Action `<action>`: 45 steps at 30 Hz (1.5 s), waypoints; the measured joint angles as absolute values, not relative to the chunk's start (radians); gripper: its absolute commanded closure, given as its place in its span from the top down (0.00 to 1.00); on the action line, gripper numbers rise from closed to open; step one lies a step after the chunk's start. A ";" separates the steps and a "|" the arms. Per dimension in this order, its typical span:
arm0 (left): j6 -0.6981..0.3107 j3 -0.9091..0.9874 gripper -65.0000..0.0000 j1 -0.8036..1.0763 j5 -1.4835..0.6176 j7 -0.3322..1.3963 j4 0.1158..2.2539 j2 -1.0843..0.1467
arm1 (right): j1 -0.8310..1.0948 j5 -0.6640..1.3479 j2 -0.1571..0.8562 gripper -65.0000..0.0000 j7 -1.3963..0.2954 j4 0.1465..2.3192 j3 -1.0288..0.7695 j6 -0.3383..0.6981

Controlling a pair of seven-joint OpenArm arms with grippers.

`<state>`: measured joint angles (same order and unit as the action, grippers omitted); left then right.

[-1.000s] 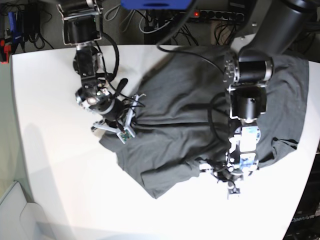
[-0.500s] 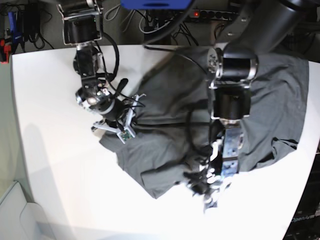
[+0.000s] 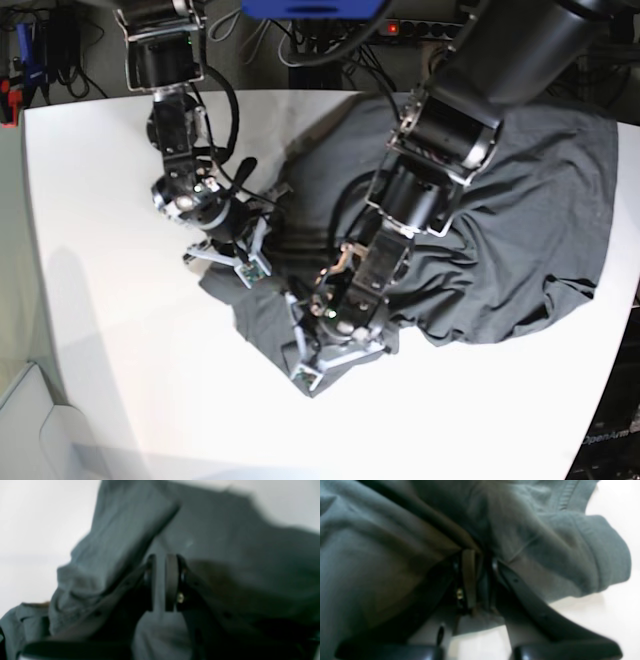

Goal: Layout the t-shirt on the table in an organized manner, then fold the t-shirt properly
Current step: 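Pull the grasped fabric with the left gripper away from the right gripper, then pull both grippers apart holding opposite shirt ends to stretch it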

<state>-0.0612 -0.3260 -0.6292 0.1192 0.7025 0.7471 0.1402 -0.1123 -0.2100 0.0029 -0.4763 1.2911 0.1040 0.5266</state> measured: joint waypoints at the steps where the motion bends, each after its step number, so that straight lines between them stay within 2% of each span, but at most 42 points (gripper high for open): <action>1: -0.059 -0.324 0.10 -0.631 0.119 0.690 0.728 0.136 | -0.113 -0.212 0.003 0.10 -0.478 1.291 0.104 0.526; 10: -0.065 -0.322 0.09 -0.697 0.104 0.532 0.527 0.152 | -0.110 -0.209 0.003 0.10 -0.471 1.290 0.104 0.527; 15: -0.063 -0.219 0.09 -0.725 0.108 0.467 0.428 0.114 | -0.110 -0.209 0.003 0.10 -0.471 1.290 0.101 0.526; 21: -0.062 -0.093 0.09 -0.725 0.107 0.342 0.422 0.062 | -0.109 -0.209 0.003 0.10 -0.471 1.290 0.101 0.526; 23: -0.020 -0.004 0.09 -0.723 0.102 0.288 0.421 0.048 | -0.107 -0.209 0.003 0.10 -0.468 1.290 0.101 0.526; 25: 0.083 0.093 0.09 -0.724 0.107 0.238 0.422 0.029 | -0.104 -0.206 0.012 0.10 -0.463 1.291 0.106 0.526; 29: 0.157 0.296 0.09 -0.736 0.108 0.182 0.425 -0.021 | -0.093 -0.202 0.017 0.10 -0.452 1.295 0.105 0.526; 34: 0.149 0.456 0.10 -0.746 0.105 0.194 0.428 -0.048 | -0.093 -0.202 0.017 0.10 -0.454 1.296 0.104 0.526; 39: 0.139 0.470 0.10 -0.740 0.107 0.384 0.442 -0.069 | -0.093 -0.202 0.017 0.10 -0.452 1.296 0.104 0.526; 41: 0.115 0.470 0.10 -0.717 0.108 0.470 0.521 -0.069 | -0.096 -0.202 0.017 0.10 -0.456 1.296 0.104 0.526; 43: 0.030 0.469 0.10 -0.671 0.108 0.553 0.656 -0.063 | -0.112 -0.202 0.016 0.10 -0.482 1.297 0.104 0.527; 45: -0.013 0.470 0.10 -0.631 0.115 0.632 0.794 -0.053 | -0.127 -0.210 0.017 0.10 -0.498 1.298 0.104 0.531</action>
